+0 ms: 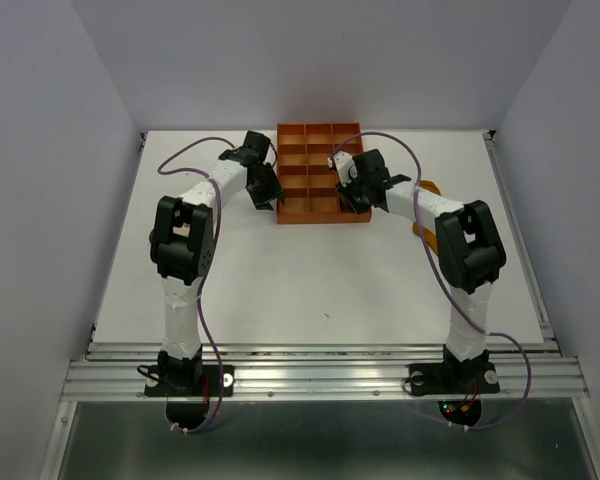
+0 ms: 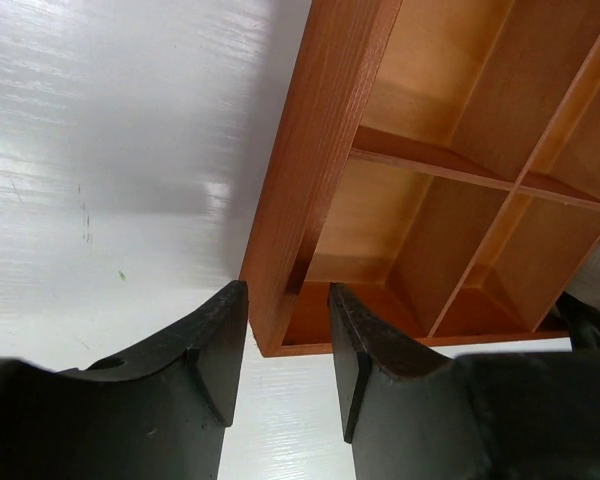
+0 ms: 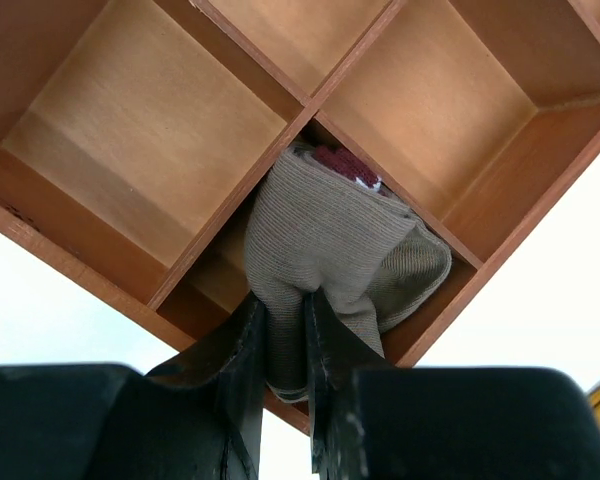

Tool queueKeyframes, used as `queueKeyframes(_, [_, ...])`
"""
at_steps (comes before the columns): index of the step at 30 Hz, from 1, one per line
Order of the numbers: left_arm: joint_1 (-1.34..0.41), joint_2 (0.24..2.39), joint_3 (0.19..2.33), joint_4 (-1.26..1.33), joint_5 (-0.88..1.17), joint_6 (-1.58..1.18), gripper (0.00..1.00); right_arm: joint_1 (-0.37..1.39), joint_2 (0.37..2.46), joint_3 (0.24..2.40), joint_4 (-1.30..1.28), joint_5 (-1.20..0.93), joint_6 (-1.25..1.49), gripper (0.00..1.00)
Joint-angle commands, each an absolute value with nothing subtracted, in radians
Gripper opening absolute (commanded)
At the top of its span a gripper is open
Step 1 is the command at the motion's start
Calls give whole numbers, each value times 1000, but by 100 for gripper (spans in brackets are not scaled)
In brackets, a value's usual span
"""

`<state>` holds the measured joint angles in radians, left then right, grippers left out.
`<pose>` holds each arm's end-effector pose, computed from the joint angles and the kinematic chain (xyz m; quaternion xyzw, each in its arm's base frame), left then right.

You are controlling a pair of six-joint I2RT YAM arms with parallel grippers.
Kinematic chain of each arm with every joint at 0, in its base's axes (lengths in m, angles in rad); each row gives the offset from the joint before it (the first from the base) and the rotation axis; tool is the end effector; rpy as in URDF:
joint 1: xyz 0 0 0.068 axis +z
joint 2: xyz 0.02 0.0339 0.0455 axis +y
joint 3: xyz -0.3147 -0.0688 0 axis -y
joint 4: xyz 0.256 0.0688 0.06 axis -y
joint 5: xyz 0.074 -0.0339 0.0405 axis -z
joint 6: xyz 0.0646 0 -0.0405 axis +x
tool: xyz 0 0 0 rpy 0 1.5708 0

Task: Roll the socks
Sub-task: Place the sock in the storage box.

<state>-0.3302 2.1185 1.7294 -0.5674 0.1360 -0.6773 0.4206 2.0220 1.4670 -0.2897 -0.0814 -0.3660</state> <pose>0.4919 -0.1779 0.2278 -0.1440 0.9403 -0.2023 0.2329 0.4527 0.2083 0.2093 -0.3713 0.8572 0.0477 0.3537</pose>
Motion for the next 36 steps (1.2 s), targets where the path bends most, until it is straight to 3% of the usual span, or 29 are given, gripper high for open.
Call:
queueKeyframes(1, [-336, 2134, 1793, -568, 115, -666, 48, 411, 2052, 1491, -347, -163, -360, 1])
queueKeyframes(16, [-356, 2181, 1833, -572, 58, -675, 40, 391, 2131, 1559, -362, -147, -350, 1])
queueKeyframes(20, [-356, 2189, 1835, -577, 46, -667, 34, 391, 2096, 1555, -362, -132, -327, 12])
queueKeyframes(24, [-356, 2191, 1836, -577, 38, -661, 25, 391, 1999, 1572, -354, -118, -282, 36])
queueKeyframes(26, [-357, 2191, 1836, -575, 37, -655, 20, 391, 1971, 1578, -353, -124, -268, 42])
queueKeyframes(31, [-360, 2191, 1835, -581, 29, -647, 11, 391, 1922, 1575, -344, -120, -249, 48])
queueKeyframes(36, [-359, 2192, 1833, -583, 29, -643, 6, 391, 1913, 1565, -342, -43, -216, 46])
